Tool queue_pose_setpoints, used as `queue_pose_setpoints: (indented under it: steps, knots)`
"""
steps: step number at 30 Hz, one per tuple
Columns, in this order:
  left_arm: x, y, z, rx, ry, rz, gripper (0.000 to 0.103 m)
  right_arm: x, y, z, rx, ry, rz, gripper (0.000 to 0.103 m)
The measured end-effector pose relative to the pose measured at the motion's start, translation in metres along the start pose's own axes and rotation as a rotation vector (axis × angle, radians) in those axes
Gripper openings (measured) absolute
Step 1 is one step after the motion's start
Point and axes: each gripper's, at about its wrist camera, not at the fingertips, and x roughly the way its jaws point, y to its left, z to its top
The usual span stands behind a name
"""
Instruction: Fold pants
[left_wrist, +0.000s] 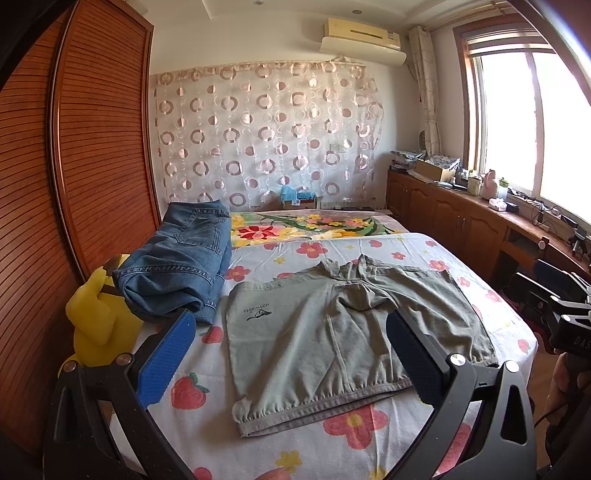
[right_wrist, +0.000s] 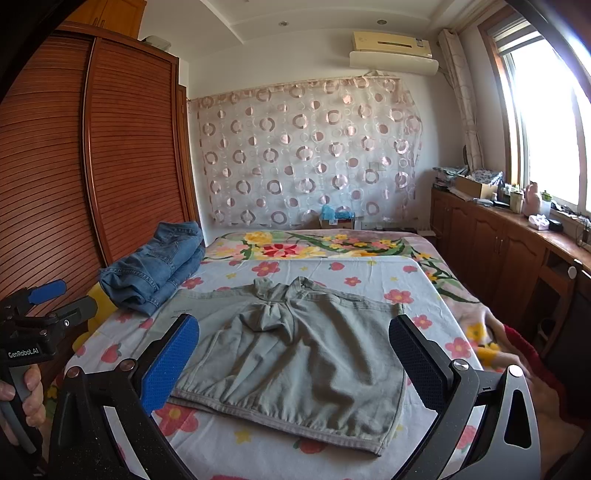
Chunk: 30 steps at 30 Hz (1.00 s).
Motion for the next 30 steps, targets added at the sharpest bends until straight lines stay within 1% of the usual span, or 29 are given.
queue_pose_setpoints:
  steps: [30]
  knots:
    - [-0.0039, -0.0021, -0.0007, 0.007, -0.009, 0.004, 0.103, -0.002, 0.0017, -0.0004, 0.0, 0.003, 0.002, 0.103]
